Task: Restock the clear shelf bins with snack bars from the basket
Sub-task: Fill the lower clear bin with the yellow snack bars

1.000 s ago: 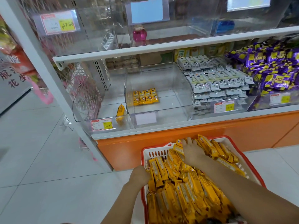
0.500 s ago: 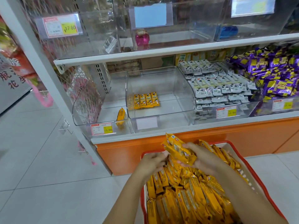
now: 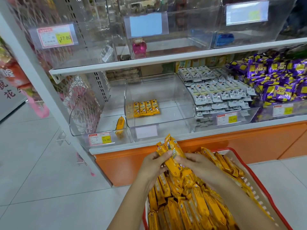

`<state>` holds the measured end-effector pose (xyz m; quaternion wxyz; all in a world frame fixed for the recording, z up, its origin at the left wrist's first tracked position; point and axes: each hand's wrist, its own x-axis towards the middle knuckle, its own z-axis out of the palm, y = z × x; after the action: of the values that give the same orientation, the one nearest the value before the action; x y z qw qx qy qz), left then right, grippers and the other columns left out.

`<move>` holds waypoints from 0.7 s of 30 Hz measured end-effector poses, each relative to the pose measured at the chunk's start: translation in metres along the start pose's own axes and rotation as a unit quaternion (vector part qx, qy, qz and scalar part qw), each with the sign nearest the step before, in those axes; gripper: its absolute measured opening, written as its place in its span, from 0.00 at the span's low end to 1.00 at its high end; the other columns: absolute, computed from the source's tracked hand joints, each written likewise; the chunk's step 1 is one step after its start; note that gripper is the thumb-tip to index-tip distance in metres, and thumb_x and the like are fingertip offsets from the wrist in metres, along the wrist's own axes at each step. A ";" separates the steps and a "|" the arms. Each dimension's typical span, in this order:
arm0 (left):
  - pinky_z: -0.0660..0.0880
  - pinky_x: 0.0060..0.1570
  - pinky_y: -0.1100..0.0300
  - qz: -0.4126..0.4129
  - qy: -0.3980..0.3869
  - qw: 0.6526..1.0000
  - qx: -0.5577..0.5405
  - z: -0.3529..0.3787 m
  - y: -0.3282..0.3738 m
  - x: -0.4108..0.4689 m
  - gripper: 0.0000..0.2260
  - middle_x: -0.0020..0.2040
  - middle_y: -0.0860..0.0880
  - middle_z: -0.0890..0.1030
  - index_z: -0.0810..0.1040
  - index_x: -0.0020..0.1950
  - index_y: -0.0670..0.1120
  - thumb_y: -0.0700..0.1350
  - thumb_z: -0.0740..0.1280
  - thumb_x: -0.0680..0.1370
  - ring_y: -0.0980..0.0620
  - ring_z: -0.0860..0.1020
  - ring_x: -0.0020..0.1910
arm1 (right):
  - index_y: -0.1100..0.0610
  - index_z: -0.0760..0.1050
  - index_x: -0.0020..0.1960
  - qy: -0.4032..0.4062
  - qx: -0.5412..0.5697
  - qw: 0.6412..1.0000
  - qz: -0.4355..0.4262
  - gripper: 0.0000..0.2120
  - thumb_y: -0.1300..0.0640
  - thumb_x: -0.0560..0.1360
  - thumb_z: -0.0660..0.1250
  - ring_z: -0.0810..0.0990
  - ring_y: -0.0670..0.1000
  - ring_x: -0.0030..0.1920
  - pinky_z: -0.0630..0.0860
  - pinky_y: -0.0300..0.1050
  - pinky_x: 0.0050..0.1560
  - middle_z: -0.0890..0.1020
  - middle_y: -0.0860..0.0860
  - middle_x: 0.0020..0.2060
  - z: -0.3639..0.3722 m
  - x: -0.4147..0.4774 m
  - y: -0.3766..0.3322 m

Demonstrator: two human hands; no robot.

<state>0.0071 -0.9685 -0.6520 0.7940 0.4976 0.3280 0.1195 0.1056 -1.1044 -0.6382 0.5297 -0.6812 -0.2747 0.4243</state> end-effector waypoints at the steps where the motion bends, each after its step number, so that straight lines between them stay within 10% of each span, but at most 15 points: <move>1: 0.79 0.53 0.49 -0.004 -0.007 1.000 -0.007 -0.001 0.002 0.000 0.20 0.50 0.40 0.84 0.79 0.55 0.37 0.45 0.73 0.66 0.46 0.83 0.49 | 0.47 0.79 0.56 0.009 -0.008 1.000 -0.017 0.12 0.46 0.76 0.65 0.82 0.41 0.50 0.76 0.36 0.50 0.85 0.43 0.49 0.000 0.000 0.000; 8: 0.81 0.46 0.52 -0.038 -0.089 0.990 -0.104 -0.008 0.015 -0.002 0.12 0.49 0.38 0.83 0.79 0.52 0.37 0.41 0.68 0.71 0.45 0.83 0.44 | 0.50 0.78 0.57 0.095 0.027 0.995 -0.034 0.14 0.46 0.73 0.68 0.82 0.51 0.54 0.75 0.57 0.60 0.84 0.49 0.51 -0.008 0.005 -0.001; 17: 0.81 0.45 0.54 0.020 -0.069 0.994 -0.079 0.005 0.023 -0.006 0.15 0.52 0.40 0.83 0.79 0.55 0.39 0.41 0.69 0.70 0.46 0.83 0.46 | 0.32 0.70 0.58 0.143 -0.147 0.969 -0.137 0.16 0.47 0.74 0.69 0.77 0.38 0.54 0.72 0.30 0.50 0.79 0.38 0.52 0.002 0.000 -0.009; 21: 0.80 0.44 0.53 0.070 -0.039 0.996 -0.037 0.019 0.033 -0.006 0.16 0.49 0.39 0.83 0.80 0.53 0.39 0.43 0.72 0.67 0.45 0.82 0.44 | 0.41 0.66 0.64 0.181 -0.285 0.926 -0.167 0.30 0.41 0.66 0.74 0.72 0.37 0.51 0.67 0.24 0.44 0.69 0.39 0.52 0.013 -0.001 -0.024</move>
<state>0.0191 -0.9692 -0.6154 0.8136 0.4941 0.2569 0.1671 0.0960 -1.0923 -0.6162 0.4170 -0.8129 -0.3932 0.1034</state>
